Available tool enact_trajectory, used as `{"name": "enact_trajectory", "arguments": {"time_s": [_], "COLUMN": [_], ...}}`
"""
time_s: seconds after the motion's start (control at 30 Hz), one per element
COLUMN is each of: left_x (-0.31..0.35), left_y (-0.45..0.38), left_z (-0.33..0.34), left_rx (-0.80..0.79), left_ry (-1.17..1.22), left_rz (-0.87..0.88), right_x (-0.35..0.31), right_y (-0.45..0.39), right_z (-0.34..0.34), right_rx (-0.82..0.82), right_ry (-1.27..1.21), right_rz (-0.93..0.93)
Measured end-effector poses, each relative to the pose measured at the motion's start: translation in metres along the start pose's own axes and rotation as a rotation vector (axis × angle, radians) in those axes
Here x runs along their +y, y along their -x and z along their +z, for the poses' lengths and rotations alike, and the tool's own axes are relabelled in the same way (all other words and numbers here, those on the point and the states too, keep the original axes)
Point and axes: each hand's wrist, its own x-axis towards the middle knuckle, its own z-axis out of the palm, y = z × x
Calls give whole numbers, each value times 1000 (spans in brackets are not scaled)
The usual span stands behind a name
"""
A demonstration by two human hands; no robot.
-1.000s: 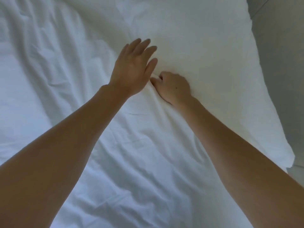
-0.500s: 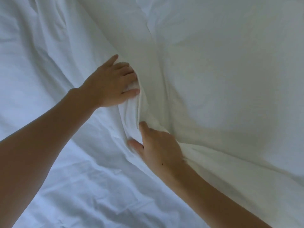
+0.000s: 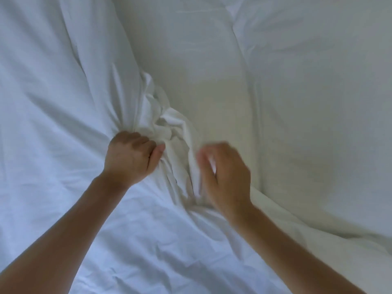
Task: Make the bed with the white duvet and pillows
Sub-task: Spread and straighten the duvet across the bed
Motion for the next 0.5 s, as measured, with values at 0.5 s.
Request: {"name": "enact_trajectory", "arguments": {"time_s": [0.5], "left_x": [13], "left_y": [59], "left_z": [-24], "left_rx": [23], "left_ry": [121], "left_rz": [-539], "right_x": [-127], "right_y": [-133], "right_z": [126], "right_rx": [-573], "right_ry": [-292], "right_rz": [458]}}
